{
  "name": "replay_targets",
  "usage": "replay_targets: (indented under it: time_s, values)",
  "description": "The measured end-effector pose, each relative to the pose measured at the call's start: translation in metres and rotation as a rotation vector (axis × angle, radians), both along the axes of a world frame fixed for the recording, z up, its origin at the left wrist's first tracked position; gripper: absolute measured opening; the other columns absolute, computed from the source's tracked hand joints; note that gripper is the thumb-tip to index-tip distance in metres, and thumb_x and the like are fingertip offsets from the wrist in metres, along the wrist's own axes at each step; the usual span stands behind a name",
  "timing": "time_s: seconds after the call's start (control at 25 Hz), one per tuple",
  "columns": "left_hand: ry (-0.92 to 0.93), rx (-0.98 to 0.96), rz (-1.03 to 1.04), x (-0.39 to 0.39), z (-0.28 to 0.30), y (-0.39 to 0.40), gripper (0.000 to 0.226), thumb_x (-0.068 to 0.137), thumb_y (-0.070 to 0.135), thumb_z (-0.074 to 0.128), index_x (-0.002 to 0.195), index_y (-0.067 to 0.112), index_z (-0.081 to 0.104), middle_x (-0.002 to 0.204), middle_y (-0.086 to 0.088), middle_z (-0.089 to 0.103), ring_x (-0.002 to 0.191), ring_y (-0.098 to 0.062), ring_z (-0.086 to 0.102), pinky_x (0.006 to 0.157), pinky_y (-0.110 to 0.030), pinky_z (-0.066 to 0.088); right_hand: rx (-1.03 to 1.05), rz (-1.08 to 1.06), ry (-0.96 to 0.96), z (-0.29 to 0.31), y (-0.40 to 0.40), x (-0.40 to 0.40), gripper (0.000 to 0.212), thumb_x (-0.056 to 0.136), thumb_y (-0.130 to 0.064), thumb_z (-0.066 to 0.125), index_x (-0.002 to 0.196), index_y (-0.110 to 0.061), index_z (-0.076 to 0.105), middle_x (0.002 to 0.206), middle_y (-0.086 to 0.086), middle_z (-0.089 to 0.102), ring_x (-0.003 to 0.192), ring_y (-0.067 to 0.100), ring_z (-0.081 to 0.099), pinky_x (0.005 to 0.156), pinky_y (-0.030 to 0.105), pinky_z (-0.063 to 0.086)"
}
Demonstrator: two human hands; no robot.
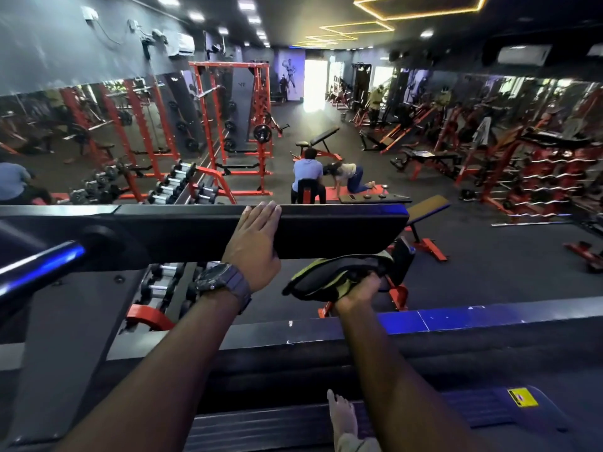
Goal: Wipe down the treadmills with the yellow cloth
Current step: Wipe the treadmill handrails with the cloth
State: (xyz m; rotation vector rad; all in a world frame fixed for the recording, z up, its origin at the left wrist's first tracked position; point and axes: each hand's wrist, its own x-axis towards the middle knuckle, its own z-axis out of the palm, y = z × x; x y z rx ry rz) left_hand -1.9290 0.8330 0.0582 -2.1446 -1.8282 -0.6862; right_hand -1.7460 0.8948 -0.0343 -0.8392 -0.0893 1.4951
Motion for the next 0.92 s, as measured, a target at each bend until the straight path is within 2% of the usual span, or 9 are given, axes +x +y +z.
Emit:
replay_targets:
  time_s: [0.12, 0.24, 0.32, 0.4, 0.48, 0.56, 0.68, 0.76, 0.92]
  values:
    - [-0.001, 0.013, -0.004, 0.0, 0.0, 0.001, 0.08, 0.071, 0.004, 0.059, 0.147, 0.001, 0.035, 0.154, -0.015, 0.034, 0.146, -0.029, 0.025, 0.123, -0.042, 0.011, 0.055, -0.062, -0.029, 0.016, 0.003, 0.033, 0.037, 0.103, -0.032, 0.031, 0.098, -0.017, 0.064, 0.076, 0.0, 0.075, 0.087, 0.024, 0.064, 0.072, 0.029, 0.053]
    - [-0.016, 0.006, 0.006, 0.0, 0.0, 0.002, 0.08, 0.071, 0.004, 0.06, 0.147, 0.002, 0.035, 0.154, -0.014, 0.034, 0.146, -0.028, 0.025, 0.123, -0.041, 0.01, 0.208, -0.193, -0.291, 0.047, 0.02, 0.075, 0.029, 0.092, -0.031, 0.047, 0.111, -0.016, 0.063, 0.096, 0.006, 0.07, 0.098, 0.028, 0.062, 0.082, 0.035, 0.052]
    - [-0.023, -0.007, 0.017, 0.002, 0.001, 0.002, 0.081, 0.072, 0.005, 0.061, 0.148, 0.003, 0.033, 0.156, -0.013, 0.032, 0.147, -0.027, 0.022, 0.123, -0.039, 0.007, 0.336, -0.248, -0.647, 0.068, 0.035, 0.09, 0.044, 0.077, -0.025, 0.052, 0.119, -0.018, 0.063, 0.108, 0.008, 0.067, 0.1, 0.026, 0.063, 0.091, 0.039, 0.051]
    - [-0.027, -0.016, 0.025, 0.006, 0.002, 0.001, 0.082, 0.073, 0.007, 0.062, 0.149, 0.004, 0.031, 0.157, -0.012, 0.029, 0.148, -0.025, 0.02, 0.123, -0.038, 0.005, 0.492, -0.234, -1.159, 0.096, 0.033, 0.097, 0.052, 0.071, -0.027, 0.05, 0.121, -0.021, 0.065, 0.115, 0.008, 0.068, 0.106, 0.027, 0.063, 0.096, 0.045, 0.05]
    - [-0.023, -0.021, 0.04, 0.008, 0.005, 0.0, 0.084, 0.073, 0.009, 0.063, 0.149, 0.004, 0.03, 0.158, -0.012, 0.027, 0.149, -0.025, 0.018, 0.123, -0.038, 0.003, 0.556, -0.017, -1.793, 0.129, 0.026, 0.092, 0.054, 0.072, -0.036, 0.047, 0.122, -0.025, 0.064, 0.115, 0.009, 0.068, 0.108, 0.033, 0.061, 0.09, 0.047, 0.051]
    - [-0.008, -0.03, 0.051, 0.01, 0.004, 0.0, 0.086, 0.071, 0.014, 0.065, 0.149, 0.003, 0.03, 0.157, -0.013, 0.027, 0.148, -0.026, 0.018, 0.123, -0.039, 0.002, 0.522, 0.165, -2.189, 0.159, 0.008, 0.057, 0.052, 0.078, -0.046, 0.048, 0.126, -0.033, 0.06, 0.117, 0.008, 0.068, 0.11, 0.035, 0.061, 0.088, 0.045, 0.049]
    - [0.048, -0.017, 0.067, 0.009, 0.001, -0.001, 0.087, 0.068, 0.03, 0.055, 0.147, 0.002, 0.033, 0.155, -0.015, 0.033, 0.147, -0.029, 0.022, 0.123, -0.039, 0.004, 0.773, 0.439, -2.261, 0.164, -0.013, -0.011, 0.053, 0.082, -0.045, 0.054, 0.134, -0.037, 0.053, 0.134, 0.0, 0.06, 0.121, 0.03, 0.054, 0.096, 0.049, 0.043]
    - [0.045, 0.007, 0.075, 0.007, -0.002, -0.003, 0.086, 0.069, 0.042, 0.046, 0.146, 0.003, 0.036, 0.153, -0.015, 0.037, 0.146, -0.028, 0.026, 0.123, -0.038, 0.007, 0.908, 0.495, -2.272, 0.156, -0.016, -0.005, 0.056, 0.084, -0.044, 0.053, 0.139, -0.037, 0.047, 0.142, -0.005, 0.053, 0.124, 0.028, 0.051, 0.097, 0.048, 0.043]
    - [-0.001, 0.102, 0.194, 0.022, -0.005, -0.001, 0.082, 0.084, 0.064, 0.036, 0.14, 0.006, 0.047, 0.148, -0.01, 0.045, 0.142, -0.025, 0.035, 0.121, -0.041, 0.017, 0.676, 0.558, -2.173, 0.172, 0.039, 0.053, 0.049, 0.089, -0.056, 0.045, 0.134, -0.037, 0.052, 0.124, 0.005, 0.065, 0.108, 0.031, 0.062, 0.086, 0.04, 0.051]
